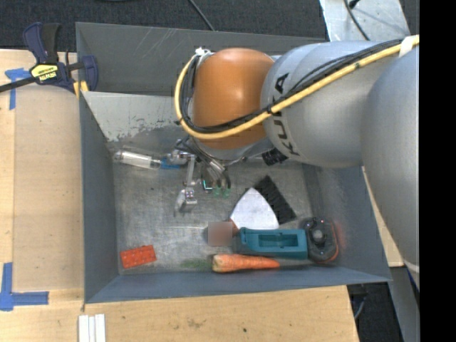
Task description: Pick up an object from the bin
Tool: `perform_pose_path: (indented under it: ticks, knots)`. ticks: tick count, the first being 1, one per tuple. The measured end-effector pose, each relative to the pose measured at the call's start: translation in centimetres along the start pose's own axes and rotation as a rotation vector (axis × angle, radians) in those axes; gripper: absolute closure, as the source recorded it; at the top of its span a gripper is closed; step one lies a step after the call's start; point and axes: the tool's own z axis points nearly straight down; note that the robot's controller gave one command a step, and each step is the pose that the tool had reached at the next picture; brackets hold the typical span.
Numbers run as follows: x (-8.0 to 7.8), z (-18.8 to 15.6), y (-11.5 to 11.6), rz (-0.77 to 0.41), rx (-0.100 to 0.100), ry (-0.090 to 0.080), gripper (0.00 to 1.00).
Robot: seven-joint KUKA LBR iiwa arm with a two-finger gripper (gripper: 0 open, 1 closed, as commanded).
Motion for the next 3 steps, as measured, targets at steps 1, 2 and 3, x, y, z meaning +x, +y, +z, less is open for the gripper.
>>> perform_pose_path:
  ticks: [1,2,3]
  knots:
    - [-0.2,-0.5,0.0,0.002,-0.002,-0.008,0.00]
    - [-4.0,2.1,-0.7,0.020,-0.003,-0.012,0.00]
    - [-4.5,1.5,-3.1,0.153,-0.001,-0.005,0.00]
